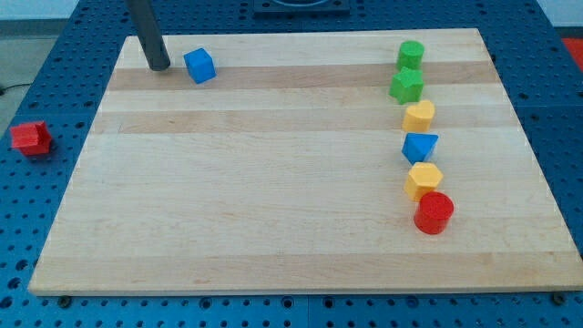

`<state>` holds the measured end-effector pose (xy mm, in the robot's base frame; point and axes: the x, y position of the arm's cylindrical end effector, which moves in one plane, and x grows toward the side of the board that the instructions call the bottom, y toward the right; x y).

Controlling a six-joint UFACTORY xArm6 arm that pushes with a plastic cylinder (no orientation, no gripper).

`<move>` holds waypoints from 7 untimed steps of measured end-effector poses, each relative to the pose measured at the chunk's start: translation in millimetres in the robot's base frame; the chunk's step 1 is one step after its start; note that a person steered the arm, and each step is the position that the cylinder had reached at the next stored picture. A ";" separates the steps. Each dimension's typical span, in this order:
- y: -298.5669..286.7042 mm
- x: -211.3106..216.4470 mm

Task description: Place the blue cube vertical to the green star

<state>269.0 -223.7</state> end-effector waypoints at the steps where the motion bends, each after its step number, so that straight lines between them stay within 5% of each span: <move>1: 31.0 6.0; 4: 213.9 -11.0; 7: 253.9 8.2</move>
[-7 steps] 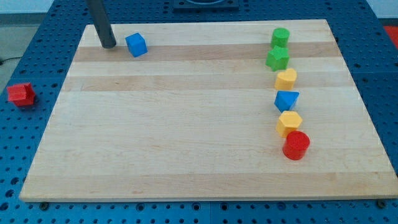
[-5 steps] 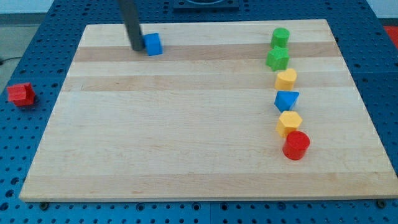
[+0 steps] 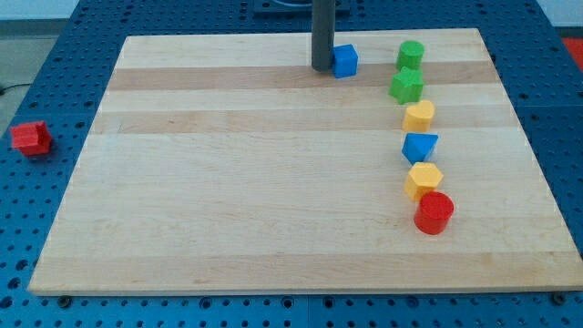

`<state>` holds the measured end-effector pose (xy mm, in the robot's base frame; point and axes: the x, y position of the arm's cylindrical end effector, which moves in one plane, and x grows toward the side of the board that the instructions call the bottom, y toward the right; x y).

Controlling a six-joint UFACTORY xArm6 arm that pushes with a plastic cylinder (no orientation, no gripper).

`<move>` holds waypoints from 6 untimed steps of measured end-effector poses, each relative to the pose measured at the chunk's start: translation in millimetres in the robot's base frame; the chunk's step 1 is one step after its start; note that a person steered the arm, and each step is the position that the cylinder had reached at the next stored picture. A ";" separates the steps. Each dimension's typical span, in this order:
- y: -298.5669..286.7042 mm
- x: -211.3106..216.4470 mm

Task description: Place the blue cube vertical to the green star

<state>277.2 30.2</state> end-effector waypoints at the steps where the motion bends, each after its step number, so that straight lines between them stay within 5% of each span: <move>1: 5.4 12.7; 6: 55.7 -29.4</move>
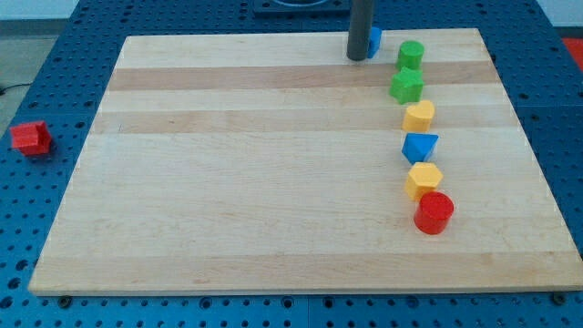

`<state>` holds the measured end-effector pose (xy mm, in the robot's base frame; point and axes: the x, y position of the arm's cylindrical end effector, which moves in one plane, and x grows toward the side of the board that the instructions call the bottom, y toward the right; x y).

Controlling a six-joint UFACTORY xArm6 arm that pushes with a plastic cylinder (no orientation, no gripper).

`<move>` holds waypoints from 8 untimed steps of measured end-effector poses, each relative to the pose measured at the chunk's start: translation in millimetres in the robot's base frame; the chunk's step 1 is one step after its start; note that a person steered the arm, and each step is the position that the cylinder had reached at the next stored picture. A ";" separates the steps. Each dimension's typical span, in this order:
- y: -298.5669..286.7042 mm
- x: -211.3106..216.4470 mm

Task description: Place the blue cube vertical to the green star

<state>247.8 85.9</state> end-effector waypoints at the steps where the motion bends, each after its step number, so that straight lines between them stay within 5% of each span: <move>1: -1.2 -7.4; 3: -40.3 -36.9; 8: 32.2 -25.0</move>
